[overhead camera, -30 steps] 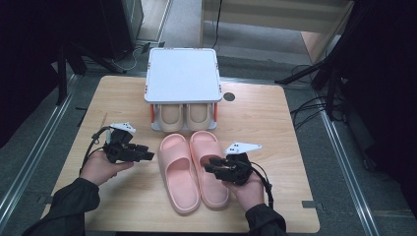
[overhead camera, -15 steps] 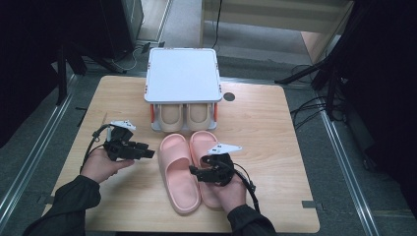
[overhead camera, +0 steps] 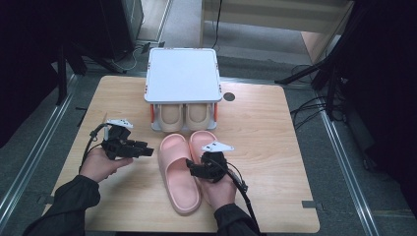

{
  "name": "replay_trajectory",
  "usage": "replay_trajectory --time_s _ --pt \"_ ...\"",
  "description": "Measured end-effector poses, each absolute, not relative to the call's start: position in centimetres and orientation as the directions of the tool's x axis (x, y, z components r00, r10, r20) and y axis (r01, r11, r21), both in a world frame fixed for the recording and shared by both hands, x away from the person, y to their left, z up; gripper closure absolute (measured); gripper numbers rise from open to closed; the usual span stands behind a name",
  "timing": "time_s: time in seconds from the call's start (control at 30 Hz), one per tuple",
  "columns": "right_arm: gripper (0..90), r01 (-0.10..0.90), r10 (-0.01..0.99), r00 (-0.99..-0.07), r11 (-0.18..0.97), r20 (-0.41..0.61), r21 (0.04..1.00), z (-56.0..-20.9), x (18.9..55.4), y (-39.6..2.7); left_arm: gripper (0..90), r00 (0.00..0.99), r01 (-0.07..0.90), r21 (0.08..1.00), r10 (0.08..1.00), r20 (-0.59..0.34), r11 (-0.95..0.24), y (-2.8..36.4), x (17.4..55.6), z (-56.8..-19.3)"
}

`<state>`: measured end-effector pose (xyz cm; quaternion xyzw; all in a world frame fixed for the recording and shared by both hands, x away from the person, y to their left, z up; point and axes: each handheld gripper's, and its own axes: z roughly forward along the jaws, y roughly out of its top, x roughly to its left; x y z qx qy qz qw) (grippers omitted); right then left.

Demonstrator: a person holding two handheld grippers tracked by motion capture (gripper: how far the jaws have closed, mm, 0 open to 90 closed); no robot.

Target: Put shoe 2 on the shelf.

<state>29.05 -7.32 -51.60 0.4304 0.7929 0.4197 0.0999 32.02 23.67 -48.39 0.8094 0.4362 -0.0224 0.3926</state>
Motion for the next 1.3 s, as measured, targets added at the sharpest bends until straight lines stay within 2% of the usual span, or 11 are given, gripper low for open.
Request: replay_trajectory --time_s 0.17,0.3,0.53,0.57,0.6,0.63,1.0,1.1,1.13,1.17,1.3 --pt "41.3 0.599 0.784 -0.594 0.279 0.183 0.750 -51.6 29.0 -6.8 50.9 0.617 0.726 0.613 0.689 -0.380 -0.312 23.7 32.1 -48.4" --pt "53.1 0.590 0.768 -0.615 0.299 0.178 0.750 -51.7 28.9 -6.6 51.3 0.612 0.728 0.614 0.694 -0.379 -0.306 23.8 32.1 -48.4" --pt "59.4 0.609 0.777 -0.599 0.286 0.193 0.740 -51.7 29.1 -6.7 51.6 0.609 0.730 0.613 0.695 -0.382 -0.302 23.8 32.1 -48.4" --pt "64.3 0.609 0.779 -0.597 0.286 0.190 0.740 -51.6 29.1 -6.7 51.7 0.608 0.731 0.613 0.696 -0.383 -0.301 23.9 32.1 -48.4" --pt "64.3 0.609 0.779 -0.597 0.286 0.190 0.740 -51.6 29.1 -6.7 51.8 0.608 0.731 0.613 0.696 -0.383 -0.301 23.9 32.1 -48.4" --pt "71.1 0.605 0.786 -0.592 0.286 0.180 0.743 -51.5 29.1 -6.9 52.1 0.610 0.730 0.613 0.694 -0.383 -0.303 23.9 32.1 -48.4" --pt "77.1 0.618 0.751 -0.627 0.316 0.209 0.720 -50.8 29.5 -7.8 52.3 0.606 0.730 0.615 0.700 -0.379 -0.299 24.2 32.1 -48.3" --pt "77.4 0.573 0.677 -0.708 0.385 0.200 0.723 -49.7 29.3 -8.2 51.7 0.606 0.726 0.618 0.706 -0.367 -0.302 24.4 32.0 -48.2" --pt "77.4 0.573 0.677 -0.708 0.385 0.200 0.723 -49.7 29.3 -8.2 51.6 0.606 0.726 0.618 0.706 -0.367 -0.302 24.4 32.0 -48.2" --pt "77.6 0.544 0.633 -0.749 0.418 0.196 0.727 -49.0 29.2 -8.5 51.4 0.601 0.727 0.621 0.708 -0.370 -0.293 24.6 32.0 -48.1" --pt "77.5 0.515 0.571 -0.794 0.446 0.210 0.733 -47.9 29.3 -9.0 50.9 0.595 0.727 0.624 0.717 -0.364 -0.286 25.1 32.0 -48.0"
